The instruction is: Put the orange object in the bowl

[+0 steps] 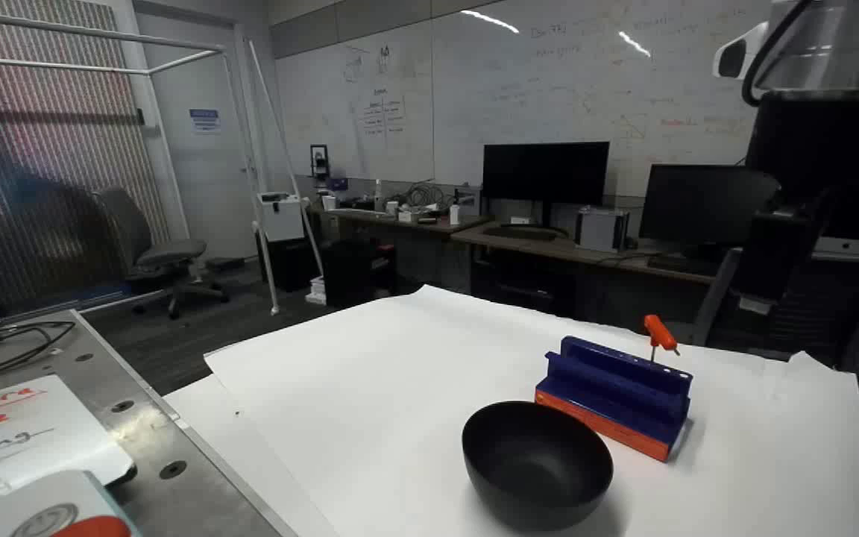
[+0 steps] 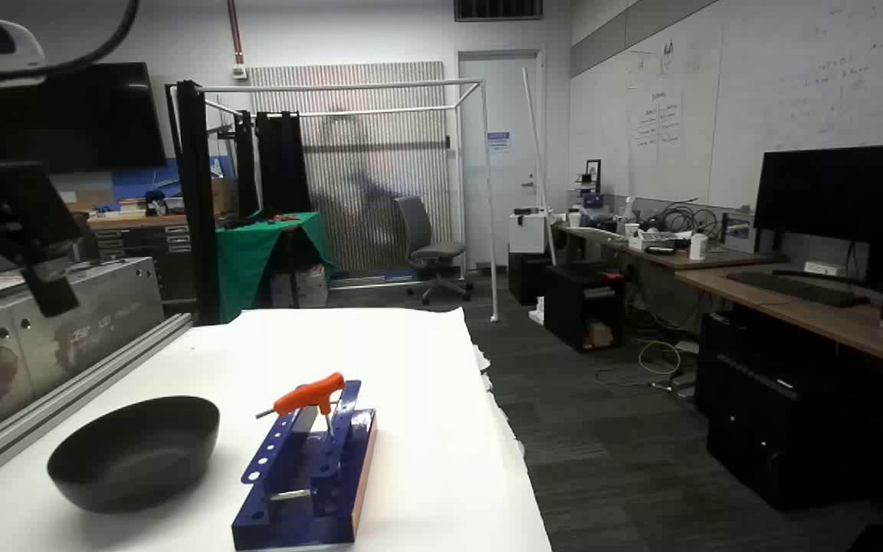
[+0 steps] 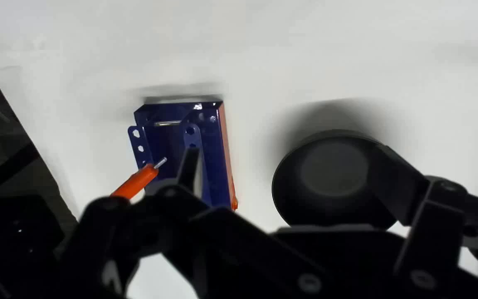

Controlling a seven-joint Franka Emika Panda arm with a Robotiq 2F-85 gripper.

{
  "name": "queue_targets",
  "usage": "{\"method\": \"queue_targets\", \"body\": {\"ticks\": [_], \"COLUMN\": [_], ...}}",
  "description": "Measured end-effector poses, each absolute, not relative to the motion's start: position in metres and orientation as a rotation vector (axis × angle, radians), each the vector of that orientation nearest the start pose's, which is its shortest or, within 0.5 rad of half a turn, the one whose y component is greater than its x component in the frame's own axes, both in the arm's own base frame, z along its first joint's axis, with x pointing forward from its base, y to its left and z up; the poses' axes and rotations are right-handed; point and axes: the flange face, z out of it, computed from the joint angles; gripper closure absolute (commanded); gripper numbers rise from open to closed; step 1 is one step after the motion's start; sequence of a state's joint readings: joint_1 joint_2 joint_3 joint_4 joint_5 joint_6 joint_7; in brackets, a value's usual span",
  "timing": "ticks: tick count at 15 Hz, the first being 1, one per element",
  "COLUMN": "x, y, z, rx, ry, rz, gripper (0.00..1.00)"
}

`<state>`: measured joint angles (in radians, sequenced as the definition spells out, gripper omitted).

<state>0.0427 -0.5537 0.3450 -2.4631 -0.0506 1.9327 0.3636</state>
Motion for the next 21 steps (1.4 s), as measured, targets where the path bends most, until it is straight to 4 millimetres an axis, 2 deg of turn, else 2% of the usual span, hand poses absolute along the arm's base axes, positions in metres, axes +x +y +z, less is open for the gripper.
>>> {"method": "queue_targets", "body": {"ticks": [3,5,7,10,15,18,21], "x": [0.360,0.361,0.372,0.413,0.489,0.524,0.544], "y": [0.153,0.151,0.141,0.103,0.023,-0.009,-0.032], "z": [0.487,0.485,0.482,0.475,0.451,0.434,0.416], "rx": [-3.347,-3.344,-3.328,-3.273,-3.154,-3.092,-3.039], "ry": [0.010,0.023,0.106,0.306,0.589,0.699,0.790], "rz": [-0.151,-0.140,-0.161,-0.195,-0.069,0.015,0.104], "gripper": [0.00,0.00,0.00,0.00,0.00,0.00,0.00]}}
